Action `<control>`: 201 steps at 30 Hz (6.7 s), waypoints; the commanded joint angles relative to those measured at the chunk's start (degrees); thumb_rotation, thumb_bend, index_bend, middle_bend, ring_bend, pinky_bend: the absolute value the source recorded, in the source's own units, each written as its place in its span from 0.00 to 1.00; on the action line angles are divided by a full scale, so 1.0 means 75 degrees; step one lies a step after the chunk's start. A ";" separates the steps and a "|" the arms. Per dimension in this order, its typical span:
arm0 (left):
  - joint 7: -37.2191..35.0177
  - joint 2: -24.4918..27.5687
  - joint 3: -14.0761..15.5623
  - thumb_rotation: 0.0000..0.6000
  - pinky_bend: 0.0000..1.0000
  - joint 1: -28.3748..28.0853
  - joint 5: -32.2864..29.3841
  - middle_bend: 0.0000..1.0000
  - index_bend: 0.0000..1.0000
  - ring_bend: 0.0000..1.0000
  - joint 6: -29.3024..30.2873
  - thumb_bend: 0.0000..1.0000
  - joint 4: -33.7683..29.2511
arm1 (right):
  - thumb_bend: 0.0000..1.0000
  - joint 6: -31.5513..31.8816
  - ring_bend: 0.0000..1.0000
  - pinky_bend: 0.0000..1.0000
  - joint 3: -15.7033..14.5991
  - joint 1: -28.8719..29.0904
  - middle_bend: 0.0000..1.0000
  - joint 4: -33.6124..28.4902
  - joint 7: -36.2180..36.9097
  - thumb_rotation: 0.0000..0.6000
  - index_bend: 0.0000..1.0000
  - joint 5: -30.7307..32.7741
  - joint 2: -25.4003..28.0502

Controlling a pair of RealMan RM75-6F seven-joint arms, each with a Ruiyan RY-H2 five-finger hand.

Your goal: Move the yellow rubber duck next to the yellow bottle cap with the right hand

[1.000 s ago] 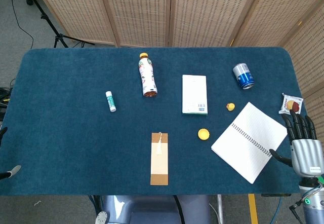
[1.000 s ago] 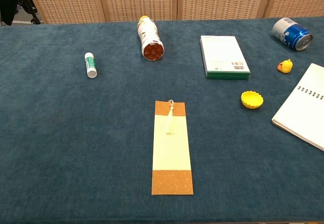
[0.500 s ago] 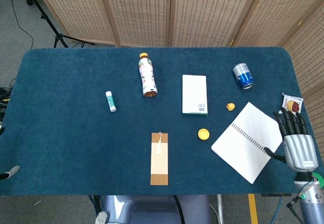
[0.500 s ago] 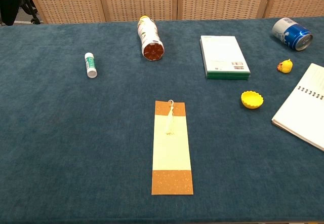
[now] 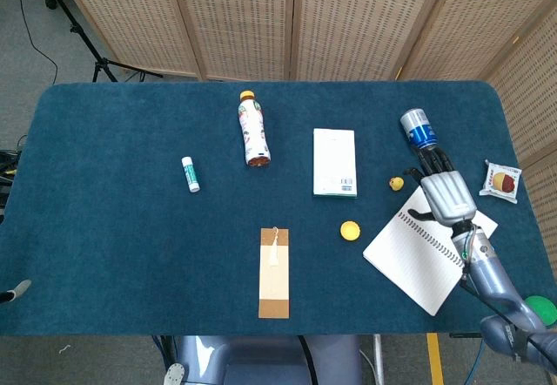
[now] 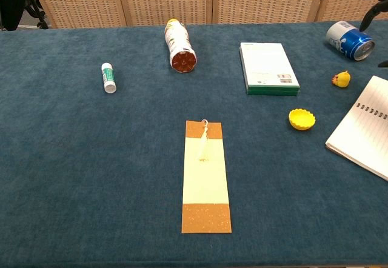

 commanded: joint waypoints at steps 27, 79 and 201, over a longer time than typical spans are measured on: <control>0.0536 -0.0338 -0.0145 1.00 0.00 -0.0261 -0.0517 0.00 0.00 0.00 -0.0457 0.00 0.0164 | 0.30 -0.2137 0.00 0.00 -0.0451 0.1552 0.00 0.4712 0.1658 1.00 0.40 0.0176 -0.2547; 0.0484 -0.0284 -0.0063 1.00 0.00 -0.0256 -0.0313 0.00 0.00 0.00 -0.0414 0.00 0.0135 | 0.44 -0.0293 0.00 0.00 -0.0838 0.1241 0.00 0.2705 0.2248 1.00 0.57 -0.0718 -0.1430; 0.0033 -0.0064 0.0216 1.00 0.00 -0.0005 0.0466 0.00 0.00 0.00 0.0022 0.00 0.0153 | 0.02 0.2102 0.00 0.00 -0.1257 -0.0114 0.00 -0.2587 -0.2112 1.00 0.13 -0.1418 0.0668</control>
